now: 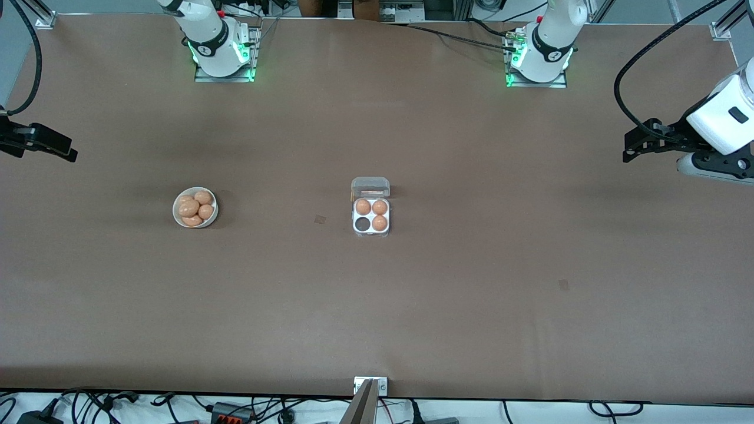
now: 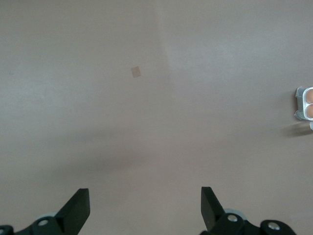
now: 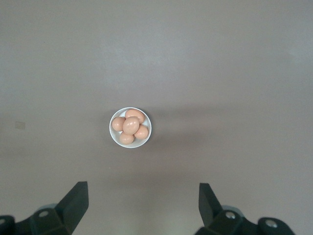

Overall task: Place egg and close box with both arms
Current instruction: 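Move the right gripper over the white bowl of eggs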

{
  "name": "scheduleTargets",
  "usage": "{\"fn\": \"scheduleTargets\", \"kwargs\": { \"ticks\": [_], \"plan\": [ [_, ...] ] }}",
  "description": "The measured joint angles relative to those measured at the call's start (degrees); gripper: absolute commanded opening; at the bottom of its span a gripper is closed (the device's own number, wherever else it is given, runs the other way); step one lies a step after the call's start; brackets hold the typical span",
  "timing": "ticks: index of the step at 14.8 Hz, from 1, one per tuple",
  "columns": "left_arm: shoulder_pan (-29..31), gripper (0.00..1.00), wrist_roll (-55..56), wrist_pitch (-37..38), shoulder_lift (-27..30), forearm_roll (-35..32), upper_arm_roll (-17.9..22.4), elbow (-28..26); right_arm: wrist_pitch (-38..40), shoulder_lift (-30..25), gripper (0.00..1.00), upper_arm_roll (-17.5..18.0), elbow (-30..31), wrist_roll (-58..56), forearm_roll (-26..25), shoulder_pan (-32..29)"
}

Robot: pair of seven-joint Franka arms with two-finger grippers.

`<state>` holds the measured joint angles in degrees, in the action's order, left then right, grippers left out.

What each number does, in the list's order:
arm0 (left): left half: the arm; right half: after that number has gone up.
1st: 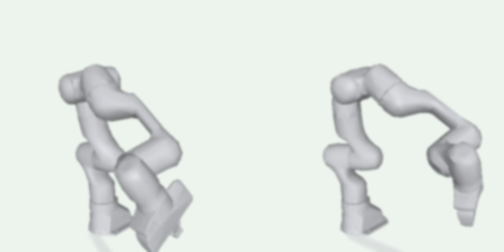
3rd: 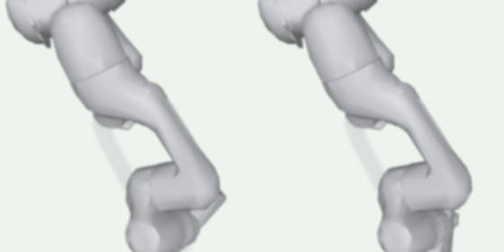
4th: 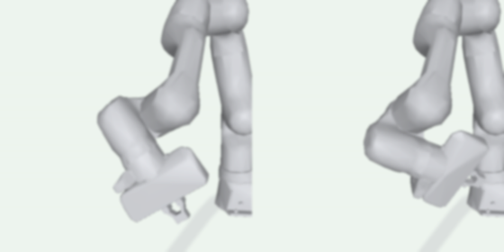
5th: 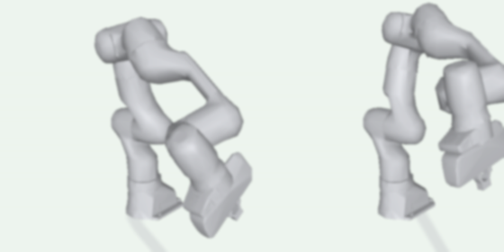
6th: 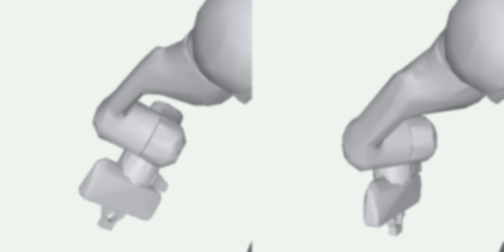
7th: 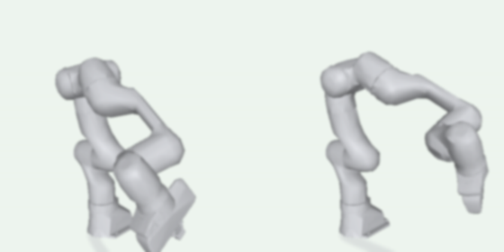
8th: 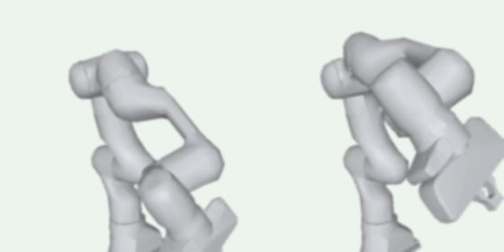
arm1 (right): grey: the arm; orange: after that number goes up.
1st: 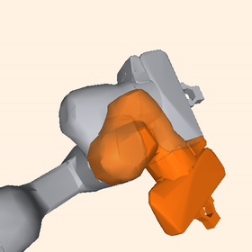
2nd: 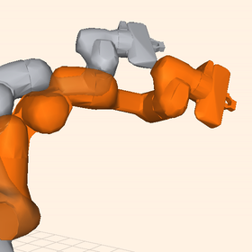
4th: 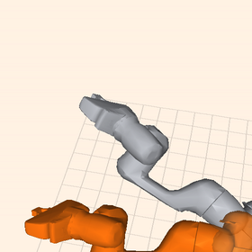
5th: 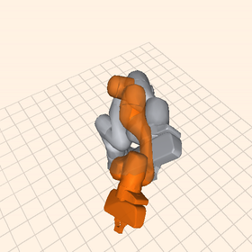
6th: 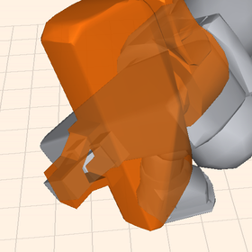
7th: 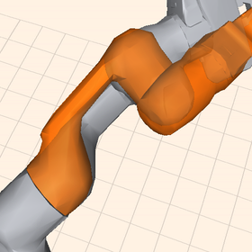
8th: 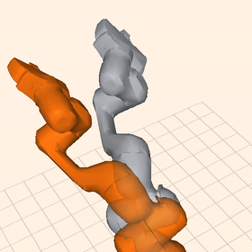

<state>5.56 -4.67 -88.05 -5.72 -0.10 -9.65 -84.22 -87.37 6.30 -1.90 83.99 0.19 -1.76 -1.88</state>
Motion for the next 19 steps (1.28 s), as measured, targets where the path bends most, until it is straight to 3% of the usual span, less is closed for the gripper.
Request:
{"fn": "scheduleTargets", "kwargs": {
  "ticks": [10,19],
  "plan": [
    [0.00,1.00,0.00,0.00,0.00,0.00,0.00,0.00,2.05,1.86,1.00,0.00,0.15,0.00,0.02,0.00],
    [0.00,1.00,0.00,0.00,0.00,0.00,0.00,0.00,7.08,14.84,1.00,0.00,0.73,0.07,0.08,0.02]
  ]
}}
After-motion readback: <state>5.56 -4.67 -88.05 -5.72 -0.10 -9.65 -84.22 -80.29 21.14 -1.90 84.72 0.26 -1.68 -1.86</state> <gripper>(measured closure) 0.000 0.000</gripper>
